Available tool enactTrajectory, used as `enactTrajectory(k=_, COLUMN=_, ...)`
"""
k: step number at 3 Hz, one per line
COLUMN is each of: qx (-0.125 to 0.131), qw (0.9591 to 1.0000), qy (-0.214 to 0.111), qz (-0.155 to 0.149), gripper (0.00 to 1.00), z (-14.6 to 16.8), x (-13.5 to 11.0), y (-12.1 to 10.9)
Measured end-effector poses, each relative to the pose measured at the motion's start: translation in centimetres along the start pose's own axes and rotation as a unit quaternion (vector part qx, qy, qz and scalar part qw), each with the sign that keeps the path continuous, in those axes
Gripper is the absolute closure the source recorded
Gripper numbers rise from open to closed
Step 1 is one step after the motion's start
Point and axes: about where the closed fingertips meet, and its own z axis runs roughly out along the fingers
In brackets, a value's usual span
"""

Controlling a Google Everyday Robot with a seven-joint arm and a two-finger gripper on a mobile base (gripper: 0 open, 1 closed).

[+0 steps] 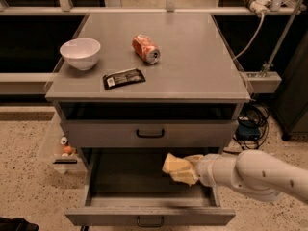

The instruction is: Pick sponge from middle drawer and place on counter

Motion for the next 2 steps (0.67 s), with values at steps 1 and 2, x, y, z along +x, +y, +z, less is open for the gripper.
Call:
enactTrajectory(k=1, qx=-0.007, qw=0.9996, qy=0.023, qz=0.014, gripper=1.0, z=-2.7, x=-3.5, y=2.3)
enactTrajectory(k=2, qx=0.007, qw=0.9977, qy=0.067, qz=-0.011, gripper=1.0, z=-4.1, x=-4.9, y=6.0)
